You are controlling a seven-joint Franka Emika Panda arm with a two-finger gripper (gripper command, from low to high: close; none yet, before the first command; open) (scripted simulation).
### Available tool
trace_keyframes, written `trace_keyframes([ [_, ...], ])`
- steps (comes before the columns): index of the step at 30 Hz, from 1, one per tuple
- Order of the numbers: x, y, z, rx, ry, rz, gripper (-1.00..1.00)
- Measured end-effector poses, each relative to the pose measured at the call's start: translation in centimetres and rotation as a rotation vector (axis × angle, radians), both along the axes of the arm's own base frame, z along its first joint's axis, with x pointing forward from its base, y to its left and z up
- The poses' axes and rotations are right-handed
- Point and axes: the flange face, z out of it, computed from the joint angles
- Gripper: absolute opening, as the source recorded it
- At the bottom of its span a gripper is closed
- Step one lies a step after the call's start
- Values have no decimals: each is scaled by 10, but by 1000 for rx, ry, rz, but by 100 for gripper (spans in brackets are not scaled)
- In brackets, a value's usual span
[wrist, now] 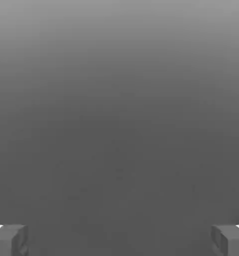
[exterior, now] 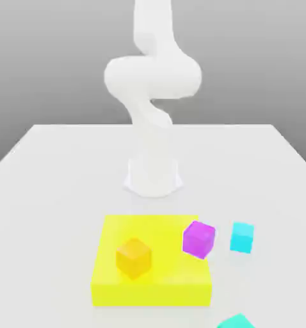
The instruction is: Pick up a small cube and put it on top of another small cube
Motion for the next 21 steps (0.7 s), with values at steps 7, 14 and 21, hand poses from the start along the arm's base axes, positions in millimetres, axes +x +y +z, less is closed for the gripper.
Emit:
trace_keyframes([
  [7, 81, 28, -91, -49, 172, 92, 0],
  [14, 136, 60, -198, -94, 339, 191, 0],
  [21, 163, 96, -318, -136, 504, 302, 0],
])
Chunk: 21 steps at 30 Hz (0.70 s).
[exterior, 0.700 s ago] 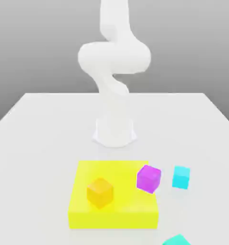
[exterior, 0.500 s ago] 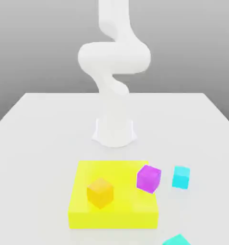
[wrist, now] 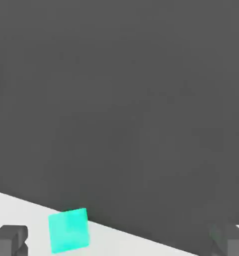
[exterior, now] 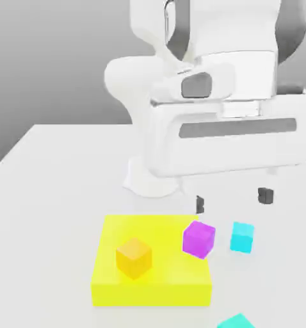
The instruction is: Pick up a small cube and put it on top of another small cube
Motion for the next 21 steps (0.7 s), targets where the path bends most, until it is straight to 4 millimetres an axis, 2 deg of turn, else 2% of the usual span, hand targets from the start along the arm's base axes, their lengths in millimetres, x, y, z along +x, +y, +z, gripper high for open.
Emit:
trace_keyframes([
  [4, 3, 15, -72, -20, 95, 55, 0],
  [8, -4, 31, -145, -37, 190, 115, 0],
  [13, -8, 37, -224, -42, 221, 135, 0],
  [14, -9, 37, -232, -43, 222, 135, -100],
  [20, -9, 37, -236, -43, 222, 135, -100],
  [21, -9, 37, -230, -43, 223, 135, -100],
])
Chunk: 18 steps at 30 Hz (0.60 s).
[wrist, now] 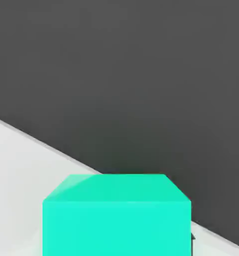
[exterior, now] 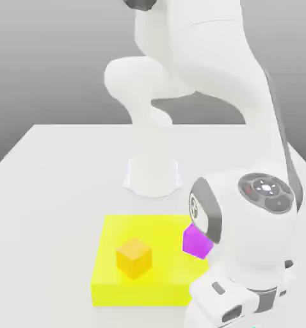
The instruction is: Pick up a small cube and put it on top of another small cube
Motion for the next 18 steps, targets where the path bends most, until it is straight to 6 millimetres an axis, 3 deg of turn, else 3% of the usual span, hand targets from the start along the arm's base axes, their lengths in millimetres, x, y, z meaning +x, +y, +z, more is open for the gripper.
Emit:
trace_keyframes([
  [5, -8, 7, 60, 9, 2, 11, -100],
  [14, -132, 74, 106, 63, 16, 180, -100],
  [18, -193, 86, 113, 50, 15, 262, -100],
])
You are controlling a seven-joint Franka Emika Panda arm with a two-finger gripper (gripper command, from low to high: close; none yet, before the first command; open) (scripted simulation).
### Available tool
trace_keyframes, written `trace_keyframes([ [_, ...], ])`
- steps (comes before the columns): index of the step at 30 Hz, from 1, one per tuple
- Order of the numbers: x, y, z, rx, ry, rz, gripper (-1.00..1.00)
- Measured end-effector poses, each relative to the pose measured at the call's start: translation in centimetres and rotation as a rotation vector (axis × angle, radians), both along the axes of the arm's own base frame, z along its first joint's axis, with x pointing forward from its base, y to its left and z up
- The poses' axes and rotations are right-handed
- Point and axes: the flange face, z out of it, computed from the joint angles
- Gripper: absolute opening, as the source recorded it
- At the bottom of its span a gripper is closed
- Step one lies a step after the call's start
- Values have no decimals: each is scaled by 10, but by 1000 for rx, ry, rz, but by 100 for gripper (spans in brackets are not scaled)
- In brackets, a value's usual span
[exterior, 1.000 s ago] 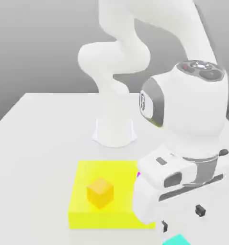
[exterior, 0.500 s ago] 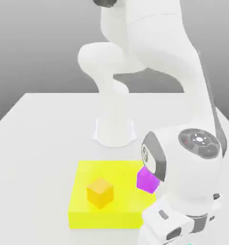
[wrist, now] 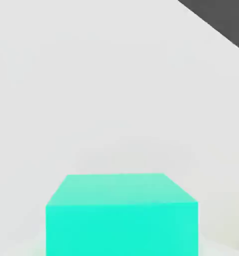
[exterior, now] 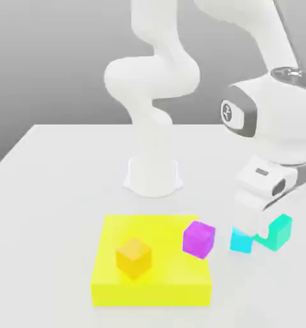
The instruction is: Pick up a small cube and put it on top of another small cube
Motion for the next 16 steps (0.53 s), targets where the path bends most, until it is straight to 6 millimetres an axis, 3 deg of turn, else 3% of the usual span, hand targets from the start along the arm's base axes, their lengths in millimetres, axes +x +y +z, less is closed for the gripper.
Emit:
trace_keyframes([
  [5, -59, -13, -3, -39, -19, 54, -100],
  [12, -67, -16, -56, -51, -27, 62, -100],
  [13, -68, -16, -64, -50, -25, 63, 100],
  [16, -67, -17, -64, -50, -25, 60, 100],
])
